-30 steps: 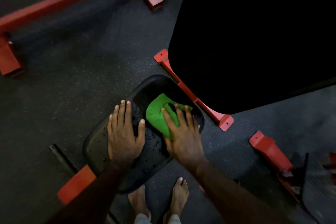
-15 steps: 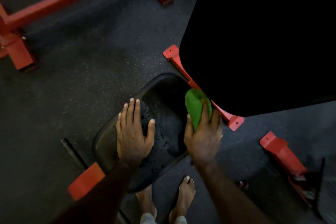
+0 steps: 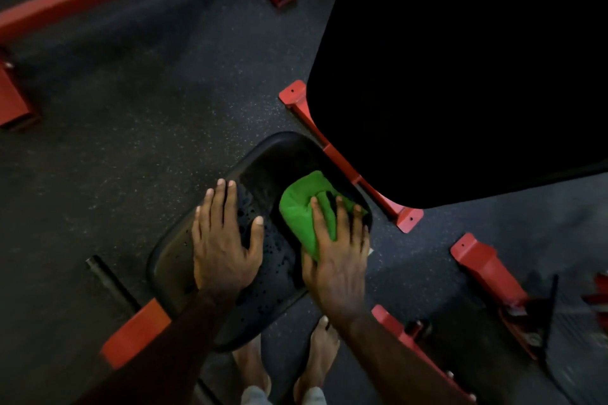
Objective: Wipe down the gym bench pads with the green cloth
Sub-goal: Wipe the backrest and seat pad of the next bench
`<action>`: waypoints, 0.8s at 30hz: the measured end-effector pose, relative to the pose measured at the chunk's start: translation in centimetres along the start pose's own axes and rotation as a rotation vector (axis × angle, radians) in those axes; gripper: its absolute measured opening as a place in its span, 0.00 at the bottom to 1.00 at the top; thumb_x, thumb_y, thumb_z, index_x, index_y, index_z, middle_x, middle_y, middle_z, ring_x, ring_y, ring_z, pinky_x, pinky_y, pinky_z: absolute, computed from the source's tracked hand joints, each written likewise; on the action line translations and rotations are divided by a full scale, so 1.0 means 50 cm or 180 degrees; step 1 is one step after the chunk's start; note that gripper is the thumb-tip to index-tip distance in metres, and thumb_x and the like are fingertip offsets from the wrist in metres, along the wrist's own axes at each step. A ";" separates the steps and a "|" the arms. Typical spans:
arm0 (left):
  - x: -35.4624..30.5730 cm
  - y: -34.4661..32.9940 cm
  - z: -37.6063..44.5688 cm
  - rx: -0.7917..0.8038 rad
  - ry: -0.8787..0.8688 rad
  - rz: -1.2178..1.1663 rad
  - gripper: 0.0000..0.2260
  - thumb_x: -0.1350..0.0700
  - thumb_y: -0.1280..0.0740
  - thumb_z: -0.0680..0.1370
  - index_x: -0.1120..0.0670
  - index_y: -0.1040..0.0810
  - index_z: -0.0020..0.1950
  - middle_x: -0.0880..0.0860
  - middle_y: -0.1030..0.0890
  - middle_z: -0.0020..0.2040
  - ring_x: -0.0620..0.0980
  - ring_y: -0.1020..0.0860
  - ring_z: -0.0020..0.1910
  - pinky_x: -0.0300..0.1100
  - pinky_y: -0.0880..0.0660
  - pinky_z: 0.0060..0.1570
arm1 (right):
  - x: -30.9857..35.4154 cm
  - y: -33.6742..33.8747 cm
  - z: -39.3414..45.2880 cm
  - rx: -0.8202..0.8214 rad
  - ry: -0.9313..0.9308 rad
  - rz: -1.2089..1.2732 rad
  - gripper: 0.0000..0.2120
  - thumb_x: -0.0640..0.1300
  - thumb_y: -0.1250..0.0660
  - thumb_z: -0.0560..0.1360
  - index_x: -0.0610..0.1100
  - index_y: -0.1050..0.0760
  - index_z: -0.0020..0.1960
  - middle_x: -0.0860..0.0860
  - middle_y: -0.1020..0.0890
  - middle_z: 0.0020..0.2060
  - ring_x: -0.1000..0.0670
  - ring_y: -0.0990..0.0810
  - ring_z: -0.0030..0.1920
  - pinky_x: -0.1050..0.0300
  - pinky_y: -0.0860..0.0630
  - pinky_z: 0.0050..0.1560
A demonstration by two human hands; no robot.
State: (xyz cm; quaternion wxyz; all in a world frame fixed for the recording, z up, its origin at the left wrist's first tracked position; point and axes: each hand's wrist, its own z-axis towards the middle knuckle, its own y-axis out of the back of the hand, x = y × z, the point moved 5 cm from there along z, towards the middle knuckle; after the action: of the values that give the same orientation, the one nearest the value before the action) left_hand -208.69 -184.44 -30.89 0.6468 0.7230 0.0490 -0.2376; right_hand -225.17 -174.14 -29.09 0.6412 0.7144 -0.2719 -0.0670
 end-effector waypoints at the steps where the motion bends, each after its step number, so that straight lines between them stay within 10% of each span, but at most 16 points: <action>1: 0.000 -0.001 0.001 0.0006 0.0004 -0.0005 0.33 0.40 0.43 0.83 0.54 0.44 0.84 0.53 0.42 0.84 0.54 0.45 0.83 0.58 0.45 0.80 | -0.030 -0.001 0.000 -0.0092 -0.0100 0.0068 0.39 0.55 0.39 0.77 0.55 0.50 0.84 0.41 0.41 0.80 0.33 0.42 0.79 0.31 0.38 0.77; 5: 0.001 0.000 0.002 0.0019 0.0030 -0.0019 0.33 0.39 0.44 0.83 0.53 0.44 0.84 0.53 0.43 0.84 0.54 0.46 0.83 0.57 0.45 0.79 | -0.026 -0.003 -0.035 -0.0494 -0.1420 0.1069 0.39 0.47 0.34 0.80 0.53 0.50 0.85 0.39 0.45 0.81 0.32 0.43 0.79 0.30 0.39 0.77; 11: 0.002 -0.001 0.001 -0.0009 -0.0023 -0.0081 0.33 0.40 0.42 0.83 0.54 0.43 0.84 0.53 0.42 0.84 0.54 0.45 0.83 0.56 0.46 0.80 | -0.021 -0.006 -0.067 0.0199 0.0458 -0.0044 0.44 0.55 0.35 0.76 0.58 0.54 0.85 0.43 0.49 0.84 0.39 0.53 0.84 0.34 0.45 0.80; 15: 0.008 -0.002 0.000 -0.0031 -0.0005 -0.0090 0.32 0.41 0.42 0.84 0.54 0.43 0.84 0.53 0.43 0.84 0.53 0.46 0.83 0.55 0.46 0.80 | -0.012 0.001 -0.034 -0.0100 -0.0612 0.0178 0.39 0.56 0.35 0.79 0.52 0.48 0.84 0.42 0.43 0.82 0.38 0.47 0.82 0.34 0.44 0.80; 20: 0.022 0.025 0.000 -0.0087 -0.0152 -0.0688 0.28 0.48 0.37 0.84 0.55 0.39 0.83 0.54 0.41 0.83 0.54 0.41 0.82 0.55 0.43 0.80 | 0.065 -0.022 -0.061 0.0427 0.0724 -0.0275 0.37 0.63 0.45 0.82 0.53 0.53 0.85 0.41 0.49 0.84 0.37 0.52 0.83 0.34 0.45 0.81; 24: 0.092 0.077 -0.047 -0.0397 0.0493 -0.0698 0.26 0.47 0.35 0.83 0.53 0.33 0.80 0.52 0.35 0.81 0.53 0.38 0.80 0.53 0.47 0.80 | 0.017 0.011 0.021 -0.0028 -0.0223 -0.0313 0.35 0.60 0.40 0.81 0.46 0.44 0.83 0.42 0.51 0.84 0.37 0.49 0.83 0.35 0.45 0.80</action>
State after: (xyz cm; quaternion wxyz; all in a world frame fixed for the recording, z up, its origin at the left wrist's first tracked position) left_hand -202.53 -183.86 -29.14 0.6549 0.6879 0.1921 -0.2468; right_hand -225.09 -175.49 -28.51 0.6304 0.7213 -0.2584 -0.1246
